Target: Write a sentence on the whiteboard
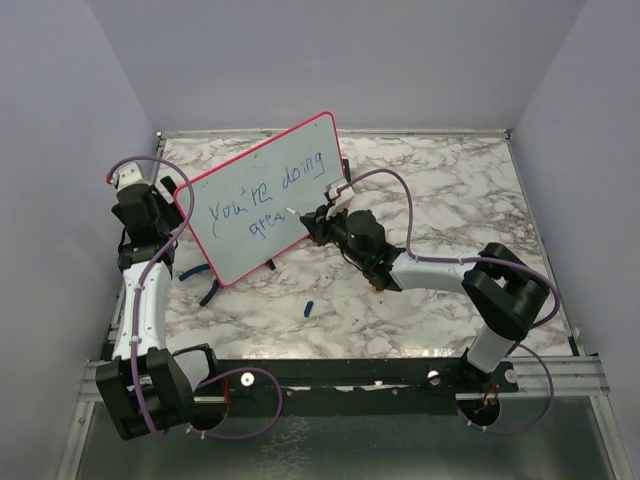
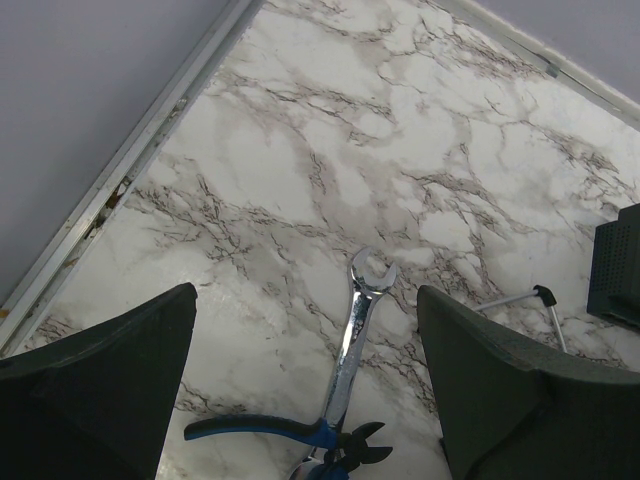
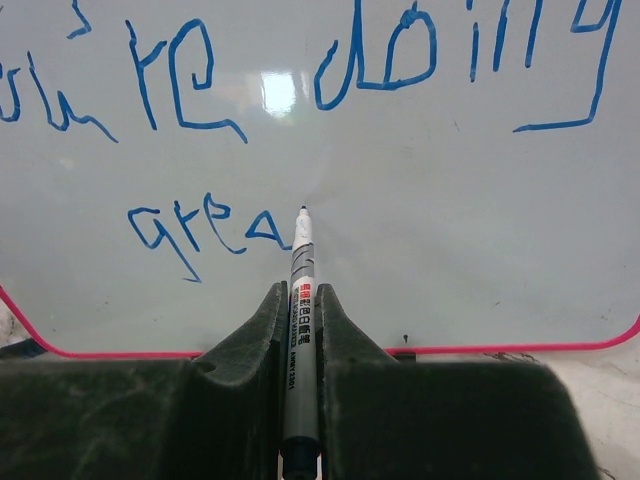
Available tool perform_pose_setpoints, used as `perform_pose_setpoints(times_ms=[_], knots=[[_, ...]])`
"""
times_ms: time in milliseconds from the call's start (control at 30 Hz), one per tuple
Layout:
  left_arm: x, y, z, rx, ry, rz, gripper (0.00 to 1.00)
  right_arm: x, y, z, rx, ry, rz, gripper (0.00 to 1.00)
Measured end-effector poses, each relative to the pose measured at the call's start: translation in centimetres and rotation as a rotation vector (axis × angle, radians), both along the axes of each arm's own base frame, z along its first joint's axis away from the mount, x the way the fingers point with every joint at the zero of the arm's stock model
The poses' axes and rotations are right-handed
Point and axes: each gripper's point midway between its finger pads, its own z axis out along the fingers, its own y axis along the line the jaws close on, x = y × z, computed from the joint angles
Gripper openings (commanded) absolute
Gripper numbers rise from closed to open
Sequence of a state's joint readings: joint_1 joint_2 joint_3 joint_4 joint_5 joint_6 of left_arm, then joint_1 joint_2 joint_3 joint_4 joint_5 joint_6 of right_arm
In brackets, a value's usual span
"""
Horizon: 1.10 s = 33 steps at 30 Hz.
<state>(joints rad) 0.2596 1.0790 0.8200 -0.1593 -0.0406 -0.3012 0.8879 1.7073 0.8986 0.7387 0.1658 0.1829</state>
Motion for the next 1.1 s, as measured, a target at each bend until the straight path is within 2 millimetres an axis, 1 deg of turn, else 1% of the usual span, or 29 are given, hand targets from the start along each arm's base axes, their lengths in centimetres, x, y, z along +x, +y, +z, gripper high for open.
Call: perform_pose_setpoints(times_ms=[267,433,600,900,1000,1100], knots=[[0.0,0.0,0.0,0.001,0.000,0.000,0.92,0.1,0.4,-0.5,-0.010,0.009,0.010,0.00],[0.0,0.0,0.0,0.003,0.001,-0.001,0.92,0.3,0.3,-0.6,-0.013,0.012,-0.002,0.00],[0.0,0.0,0.0,0.003,0.001,-0.002,0.92,0.6,-0.1,-0.7,-0.019,0.016,-0.033,0.00],[0.0,0.0,0.0,0.004,0.001,-0.002,0.92,1.9,-1.5,-0.7,-0.021,0.021,-0.095,0.00],[0.0,0.0,0.0,0.004,0.001,-0.002,0.92,1.9,-1.7,-0.7,-0.020,0.017,-0.093,0.00],[0.0,0.0,-0.1,0.005,0.003,-0.002,0.92,1.4,-2.0,-1.1,-0.029,0.016,-0.074,0.00]])
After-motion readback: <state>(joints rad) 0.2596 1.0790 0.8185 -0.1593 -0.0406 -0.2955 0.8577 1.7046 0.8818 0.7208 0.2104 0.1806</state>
